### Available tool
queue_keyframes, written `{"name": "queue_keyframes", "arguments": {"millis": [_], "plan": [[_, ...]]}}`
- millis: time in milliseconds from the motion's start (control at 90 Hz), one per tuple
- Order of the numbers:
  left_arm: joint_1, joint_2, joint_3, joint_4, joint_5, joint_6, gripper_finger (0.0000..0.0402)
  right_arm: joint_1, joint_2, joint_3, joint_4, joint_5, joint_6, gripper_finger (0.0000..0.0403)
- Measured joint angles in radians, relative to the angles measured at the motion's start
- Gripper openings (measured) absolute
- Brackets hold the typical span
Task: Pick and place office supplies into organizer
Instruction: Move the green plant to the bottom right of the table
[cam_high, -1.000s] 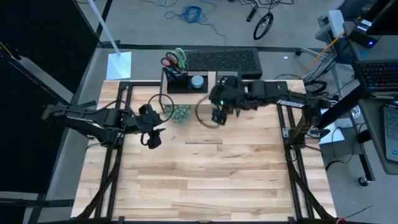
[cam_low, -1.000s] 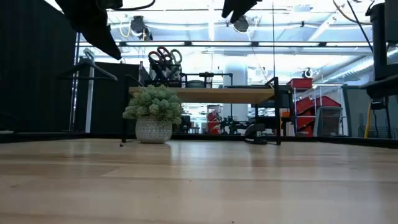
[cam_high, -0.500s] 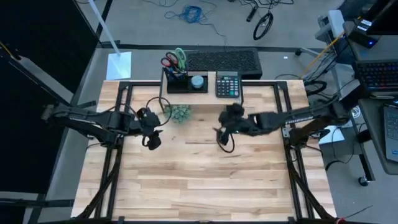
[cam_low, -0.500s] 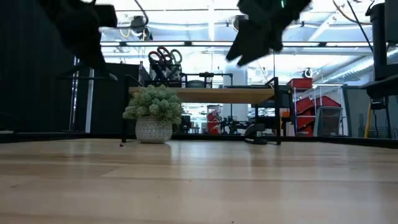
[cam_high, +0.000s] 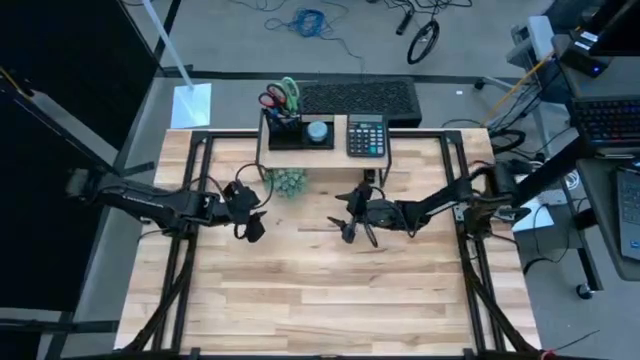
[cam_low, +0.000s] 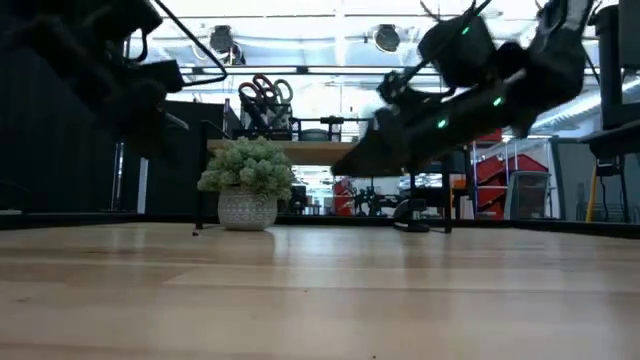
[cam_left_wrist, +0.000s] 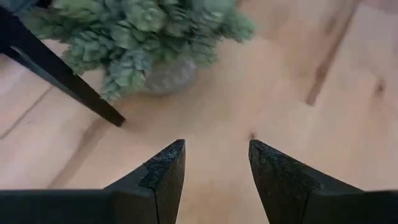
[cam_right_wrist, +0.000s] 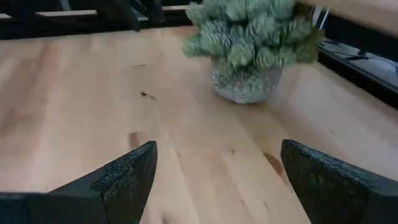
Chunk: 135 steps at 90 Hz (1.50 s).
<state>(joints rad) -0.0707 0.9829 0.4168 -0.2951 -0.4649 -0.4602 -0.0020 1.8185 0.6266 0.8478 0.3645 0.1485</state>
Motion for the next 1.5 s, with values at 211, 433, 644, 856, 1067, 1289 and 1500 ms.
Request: {"name": "queue_keyframes", "arguments": {"millis": [211,433,644,856,1067,1289,1500], "plan": [[0.043,0.003,-0.131,0.301,0.010,-0.006,0.0167,-0.084,0.180,0.112,0.101,-0.041,0.043,0.0325],[0.053,0.003,-0.151,0.361,0.054,0.024,0.0167,-0.144,0.265,0.267,0.104,-0.191,0.036,0.0325],[0.053,0.003,-0.151,0.363,0.055,0.063,0.0167,-0.145,0.275,0.375,0.015,-0.171,-0.004,0.0325],[0.053,0.003,-0.151,0.366,0.055,0.083,0.0167,-0.144,0.276,0.404,-0.022,-0.125,0.010,0.0324],[0.053,0.003,-0.151,0.366,0.055,0.082,0.0167,-0.144,0.276,0.407,-0.023,-0.123,0.025,0.0274],[0.053,0.003,-0.151,0.366,0.055,0.081,0.0167,-0.145,0.276,0.408,-0.031,-0.127,0.023,0.0168],[0.053,0.003,-0.151,0.366,0.055,0.081,0.0167,-0.145,0.276,0.409,-0.039,-0.130,0.020,0.0081]]}}
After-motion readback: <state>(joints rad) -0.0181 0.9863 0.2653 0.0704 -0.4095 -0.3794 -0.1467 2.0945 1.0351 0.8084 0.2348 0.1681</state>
